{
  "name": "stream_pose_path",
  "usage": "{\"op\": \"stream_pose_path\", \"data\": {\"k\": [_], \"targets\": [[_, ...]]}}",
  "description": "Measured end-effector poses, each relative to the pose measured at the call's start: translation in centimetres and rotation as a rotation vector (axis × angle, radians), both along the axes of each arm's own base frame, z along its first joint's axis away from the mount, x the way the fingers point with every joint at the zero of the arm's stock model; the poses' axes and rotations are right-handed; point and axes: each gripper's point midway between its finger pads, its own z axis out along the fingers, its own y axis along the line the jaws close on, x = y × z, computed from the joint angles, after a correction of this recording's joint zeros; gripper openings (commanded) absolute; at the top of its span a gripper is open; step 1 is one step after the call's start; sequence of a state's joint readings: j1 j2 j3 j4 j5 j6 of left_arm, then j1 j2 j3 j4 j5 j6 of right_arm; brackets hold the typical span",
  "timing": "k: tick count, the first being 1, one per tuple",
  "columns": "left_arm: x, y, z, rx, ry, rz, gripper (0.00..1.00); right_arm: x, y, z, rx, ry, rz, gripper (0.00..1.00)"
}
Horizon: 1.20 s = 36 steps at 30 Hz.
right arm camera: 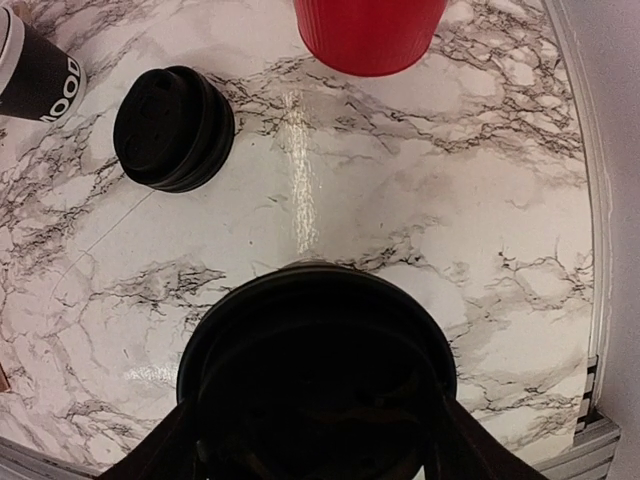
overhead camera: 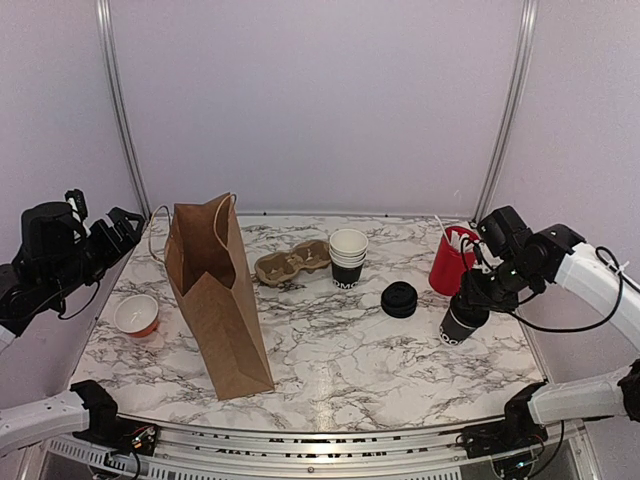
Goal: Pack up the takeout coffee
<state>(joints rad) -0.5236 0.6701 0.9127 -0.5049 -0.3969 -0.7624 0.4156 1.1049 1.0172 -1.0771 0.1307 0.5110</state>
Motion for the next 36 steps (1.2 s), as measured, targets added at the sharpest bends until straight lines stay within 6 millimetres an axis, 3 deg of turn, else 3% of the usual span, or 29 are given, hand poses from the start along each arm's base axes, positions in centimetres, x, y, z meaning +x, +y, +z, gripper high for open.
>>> {"op": "stream_pose_path", "data": {"k": [6,9,21,27,31,36], "targets": [[0.1,-0.1,-0.1,0.000,0.005,-0.004,0.99,1.1,2.0,3.5,0.086,-0.069,0.059,0.56],[0.1,-0.2,-0.1,-0.001,0.004,-0.004,0.99,1.8,3.7,6.2,0.129,-0.122,0.110,0.56],[0.4,-0.6,-0.5,-0.003,0.019,-0.015,0.99,4.1,13.6,18.8,0.304,-0.341,0.380,0.55],[0.6,-0.7,-0.8,-0.005,0.031,-0.014,0.99,4.5,20.3,24.5,0.377,-0.445,0.549,0.55],[1.3,-0.4,-2.1,-0.016,0.072,0.015,0.99,3.8,25.0,26.8,0.413,-0.491,0.661,0.56],[3.2,0.3,-6.4,-0.052,0.198,0.064,0.99,2.3,29.1,28.6,0.461,-0.525,0.771,0.56]]}}
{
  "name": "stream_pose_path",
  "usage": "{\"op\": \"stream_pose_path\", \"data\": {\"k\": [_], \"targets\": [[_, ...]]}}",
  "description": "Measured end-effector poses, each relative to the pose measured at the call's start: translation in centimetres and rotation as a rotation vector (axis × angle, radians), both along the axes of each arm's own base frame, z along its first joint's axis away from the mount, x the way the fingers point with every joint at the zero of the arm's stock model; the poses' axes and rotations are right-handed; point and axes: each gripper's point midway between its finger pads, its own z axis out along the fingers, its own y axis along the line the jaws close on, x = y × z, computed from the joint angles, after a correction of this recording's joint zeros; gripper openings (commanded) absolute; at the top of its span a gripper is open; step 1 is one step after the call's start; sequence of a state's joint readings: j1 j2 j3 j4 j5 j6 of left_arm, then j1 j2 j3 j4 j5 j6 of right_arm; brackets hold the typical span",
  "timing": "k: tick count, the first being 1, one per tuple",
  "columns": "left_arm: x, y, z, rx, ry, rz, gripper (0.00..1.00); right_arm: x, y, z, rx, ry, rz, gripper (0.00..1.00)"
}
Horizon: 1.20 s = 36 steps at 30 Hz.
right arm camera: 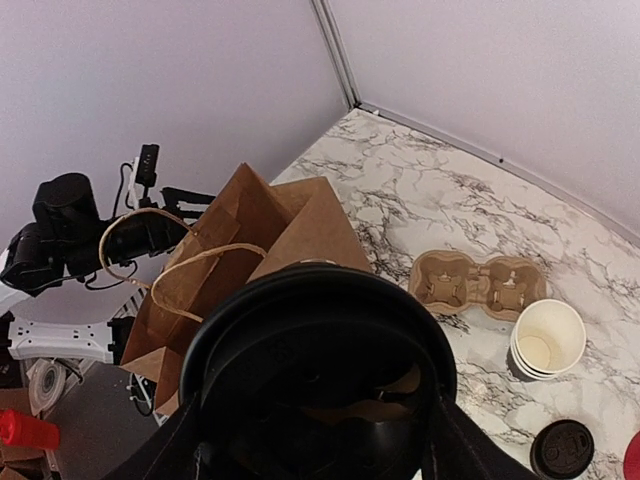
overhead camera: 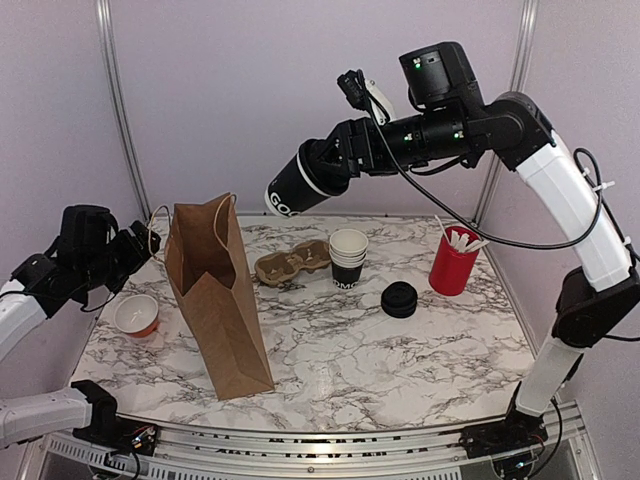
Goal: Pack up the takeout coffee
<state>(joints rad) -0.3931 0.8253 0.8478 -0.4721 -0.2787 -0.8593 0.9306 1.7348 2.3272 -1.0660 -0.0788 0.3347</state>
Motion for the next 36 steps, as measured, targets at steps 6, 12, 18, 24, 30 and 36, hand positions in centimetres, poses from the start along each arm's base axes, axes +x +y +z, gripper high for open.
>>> {"op": "stream_pose_path", "data": {"k": [6,12,18,24,30,36], "targets": [[1.4,0.1,-4.8,-0.088,0.119,0.013,0.99,-1.2,0.8,1.3,0.036,-0.022,0.054,0.58],[3.2,-2.9,-6.6,-0.151,0.159,-0.076,0.98,-3.0,2.2,3.1,0.104,-0.054,0.123,0.58],[2.5,-8.2,-8.2,-0.164,0.201,-0.208,0.98,-6.4,4.6,4.8,0.169,-0.084,0.231,0.59],[1.9,-10.9,-8.3,-0.164,0.198,-0.269,0.97,-7.5,5.9,5.4,0.198,-0.102,0.268,0.59],[2.1,-12.9,-6.9,-0.156,0.165,-0.306,0.97,-7.1,7.0,4.2,0.176,-0.087,0.271,0.59],[1.7,-14.5,-5.2,-0.145,0.122,-0.338,0.97,-6.1,8.0,1.9,0.122,-0.064,0.244,0.59]]}}
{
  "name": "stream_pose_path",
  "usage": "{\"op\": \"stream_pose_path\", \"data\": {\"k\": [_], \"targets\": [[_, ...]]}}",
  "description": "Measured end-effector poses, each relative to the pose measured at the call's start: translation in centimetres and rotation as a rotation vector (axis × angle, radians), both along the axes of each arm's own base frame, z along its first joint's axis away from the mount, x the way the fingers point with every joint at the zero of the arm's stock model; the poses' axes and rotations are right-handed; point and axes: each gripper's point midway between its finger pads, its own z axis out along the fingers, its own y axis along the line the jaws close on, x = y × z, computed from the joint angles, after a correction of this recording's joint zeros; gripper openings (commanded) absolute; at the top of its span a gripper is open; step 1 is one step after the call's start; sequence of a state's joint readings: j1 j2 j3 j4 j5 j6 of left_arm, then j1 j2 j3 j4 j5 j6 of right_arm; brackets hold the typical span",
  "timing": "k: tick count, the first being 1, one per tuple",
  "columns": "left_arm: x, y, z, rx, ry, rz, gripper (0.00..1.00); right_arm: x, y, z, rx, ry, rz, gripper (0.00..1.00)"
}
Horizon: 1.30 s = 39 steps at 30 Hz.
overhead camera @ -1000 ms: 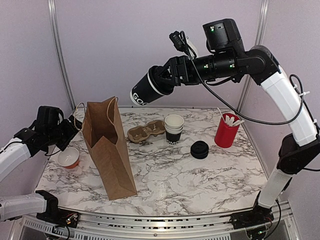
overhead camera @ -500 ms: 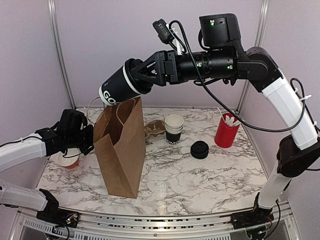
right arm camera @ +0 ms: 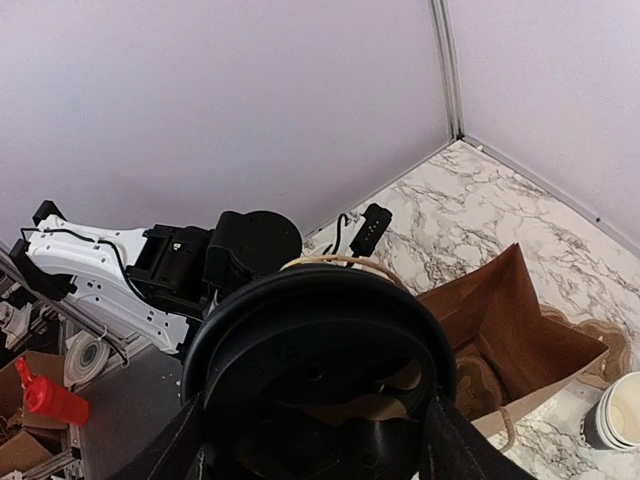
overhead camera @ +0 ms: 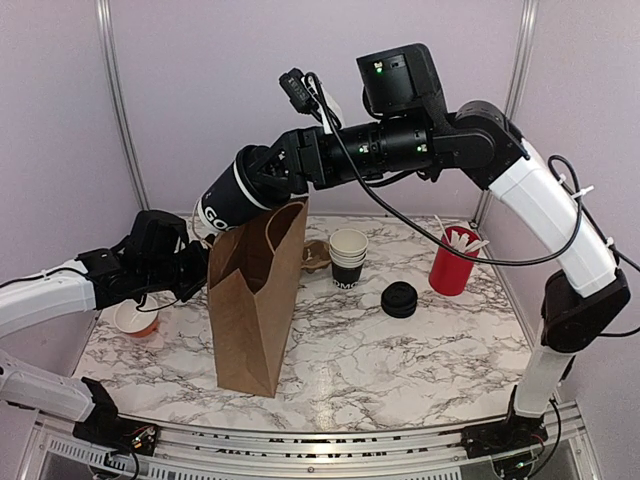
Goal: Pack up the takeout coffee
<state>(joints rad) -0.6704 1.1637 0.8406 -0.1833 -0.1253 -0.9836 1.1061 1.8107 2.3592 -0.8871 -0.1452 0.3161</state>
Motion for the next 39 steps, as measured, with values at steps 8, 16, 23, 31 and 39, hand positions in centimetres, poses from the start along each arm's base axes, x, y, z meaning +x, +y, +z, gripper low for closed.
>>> {"op": "stream_pose_path", "data": {"k": [8,16,23,31,39], "targets": [[-0.5,-0.7,0.7,0.005,-0.026,-0.013,0.97,0.5,-1.3,-4.1,-0.128,0.041,-0.059,0.59],[-0.4,-0.6,0.9,0.007,-0.034,-0.007,0.98,-0.1,-3.9,-8.4,-0.259,0.108,-0.100,0.58],[-0.4,-0.4,1.1,0.021,-0.047,-0.008,0.98,-0.6,-6.5,-9.4,-0.317,0.130,-0.133,0.59],[-2.4,0.9,-5.0,0.085,0.061,-0.020,0.98,-1.1,-7.3,-13.4,-0.439,0.193,-0.122,0.58],[-6.0,2.6,-12.2,0.109,0.224,-0.029,0.93,-1.0,-5.1,-18.3,-0.525,0.268,-0.066,0.57]]}}
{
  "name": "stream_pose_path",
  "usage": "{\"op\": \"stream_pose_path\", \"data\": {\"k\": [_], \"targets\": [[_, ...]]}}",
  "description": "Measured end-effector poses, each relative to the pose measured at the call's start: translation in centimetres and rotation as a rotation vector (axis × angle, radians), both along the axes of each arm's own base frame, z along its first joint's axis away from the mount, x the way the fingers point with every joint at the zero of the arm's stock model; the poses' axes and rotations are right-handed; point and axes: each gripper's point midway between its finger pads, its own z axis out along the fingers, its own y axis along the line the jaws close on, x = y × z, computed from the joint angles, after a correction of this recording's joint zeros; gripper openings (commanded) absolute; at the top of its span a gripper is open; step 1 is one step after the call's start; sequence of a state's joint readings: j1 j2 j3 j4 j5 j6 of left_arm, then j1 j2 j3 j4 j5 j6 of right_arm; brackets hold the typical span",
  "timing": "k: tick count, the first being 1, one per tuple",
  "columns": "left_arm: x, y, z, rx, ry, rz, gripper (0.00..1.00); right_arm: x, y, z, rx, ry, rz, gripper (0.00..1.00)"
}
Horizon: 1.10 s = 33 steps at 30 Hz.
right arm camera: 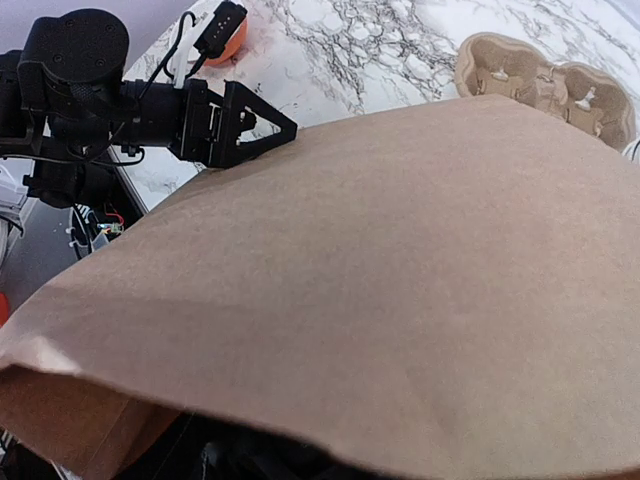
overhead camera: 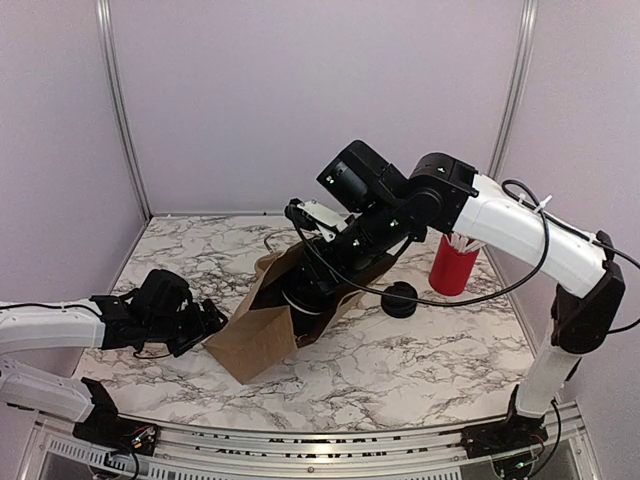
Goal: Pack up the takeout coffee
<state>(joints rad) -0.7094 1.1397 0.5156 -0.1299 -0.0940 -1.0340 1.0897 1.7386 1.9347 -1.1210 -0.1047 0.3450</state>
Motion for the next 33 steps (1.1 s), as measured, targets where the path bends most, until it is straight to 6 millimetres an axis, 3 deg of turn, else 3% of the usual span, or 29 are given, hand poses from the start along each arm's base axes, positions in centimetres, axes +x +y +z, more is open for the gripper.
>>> {"op": "stream_pose_path", "data": {"k": [5,16,22,33], "targets": [[-0.7,-0.6,-1.3,-0.039,0.036,-0.020,0.88,1.1,1.8,-2.3,-0.025,0.028,0.006,0.57],[-1.2,-5.4,-1.7,-0.166,0.079,-0.156,0.82,3.7,5.2,-2.4,-0.021,-0.030,0.017,0.55],[-1.0,-7.7,-0.2,-0.221,0.050,-0.213,0.82,3.0,4.9,-4.5,-0.092,-0.004,0.054,0.55],[-0.8,-7.5,-0.3,-0.207,0.039,-0.206,0.82,1.5,5.2,-6.9,-0.150,0.017,0.106,0.54]]}}
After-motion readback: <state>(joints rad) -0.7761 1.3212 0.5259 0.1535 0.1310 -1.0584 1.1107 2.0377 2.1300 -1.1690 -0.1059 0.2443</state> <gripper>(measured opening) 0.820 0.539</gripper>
